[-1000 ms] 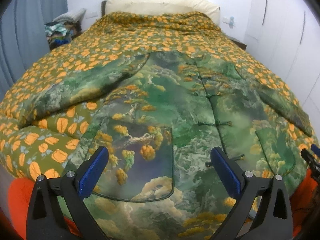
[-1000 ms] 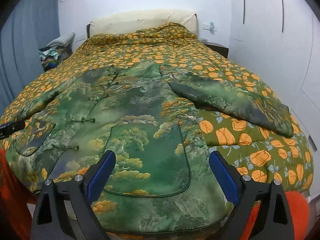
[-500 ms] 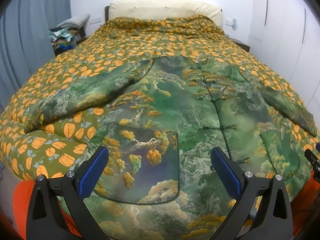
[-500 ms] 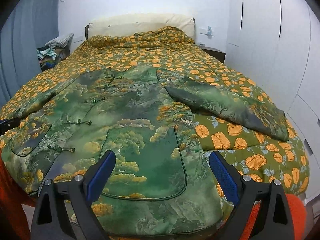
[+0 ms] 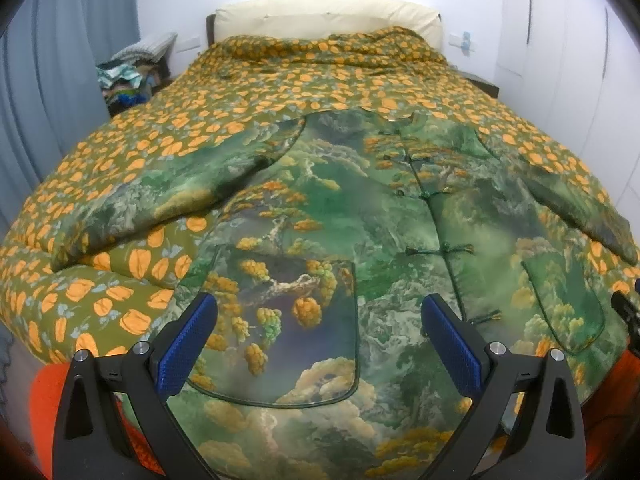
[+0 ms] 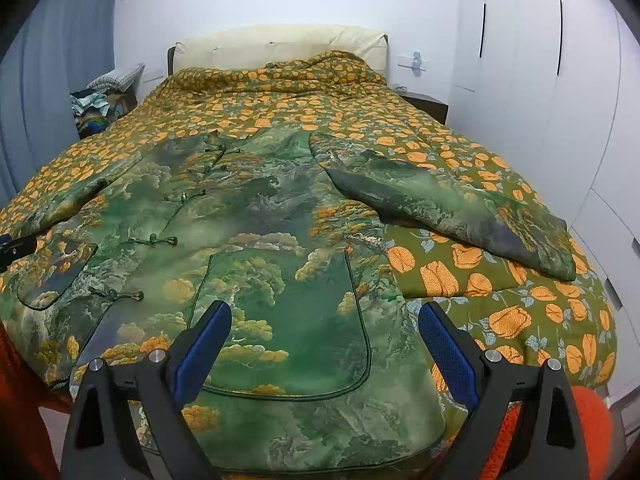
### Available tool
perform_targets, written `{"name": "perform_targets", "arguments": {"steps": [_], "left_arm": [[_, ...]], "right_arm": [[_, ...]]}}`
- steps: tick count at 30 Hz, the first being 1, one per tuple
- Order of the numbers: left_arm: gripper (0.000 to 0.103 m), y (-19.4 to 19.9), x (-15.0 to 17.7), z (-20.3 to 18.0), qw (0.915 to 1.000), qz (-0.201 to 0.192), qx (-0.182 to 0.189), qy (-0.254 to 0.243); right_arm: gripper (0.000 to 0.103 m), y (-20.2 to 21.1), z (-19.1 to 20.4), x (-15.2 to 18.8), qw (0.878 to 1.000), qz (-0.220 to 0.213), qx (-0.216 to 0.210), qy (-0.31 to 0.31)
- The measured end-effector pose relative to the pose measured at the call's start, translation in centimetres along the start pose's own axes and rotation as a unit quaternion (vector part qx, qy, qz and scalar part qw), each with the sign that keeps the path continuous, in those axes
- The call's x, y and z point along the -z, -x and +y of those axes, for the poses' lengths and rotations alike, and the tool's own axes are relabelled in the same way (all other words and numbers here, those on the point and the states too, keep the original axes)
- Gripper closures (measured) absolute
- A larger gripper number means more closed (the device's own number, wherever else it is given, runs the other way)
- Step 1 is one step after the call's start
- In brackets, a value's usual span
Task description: Fold large clothes
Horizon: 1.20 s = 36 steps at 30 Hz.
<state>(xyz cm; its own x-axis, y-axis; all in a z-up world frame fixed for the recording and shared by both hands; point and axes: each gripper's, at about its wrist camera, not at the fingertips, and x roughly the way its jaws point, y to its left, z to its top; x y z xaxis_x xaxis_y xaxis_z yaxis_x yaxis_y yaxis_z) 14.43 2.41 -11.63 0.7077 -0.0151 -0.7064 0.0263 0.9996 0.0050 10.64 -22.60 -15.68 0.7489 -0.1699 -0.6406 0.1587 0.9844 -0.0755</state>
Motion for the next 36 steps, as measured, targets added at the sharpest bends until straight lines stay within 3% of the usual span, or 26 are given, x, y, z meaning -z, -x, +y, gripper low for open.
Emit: {"name": "perform_targets", "arguments": {"steps": [36], "left_arm": [[0.001,-0.07,0.10,0.10,1.0000,-0.001,-0.003,-0.005]], "right_arm": [[0.009,-0.49,0.18,0.19,1.000,0.003,-0.001,-0.001]]}}
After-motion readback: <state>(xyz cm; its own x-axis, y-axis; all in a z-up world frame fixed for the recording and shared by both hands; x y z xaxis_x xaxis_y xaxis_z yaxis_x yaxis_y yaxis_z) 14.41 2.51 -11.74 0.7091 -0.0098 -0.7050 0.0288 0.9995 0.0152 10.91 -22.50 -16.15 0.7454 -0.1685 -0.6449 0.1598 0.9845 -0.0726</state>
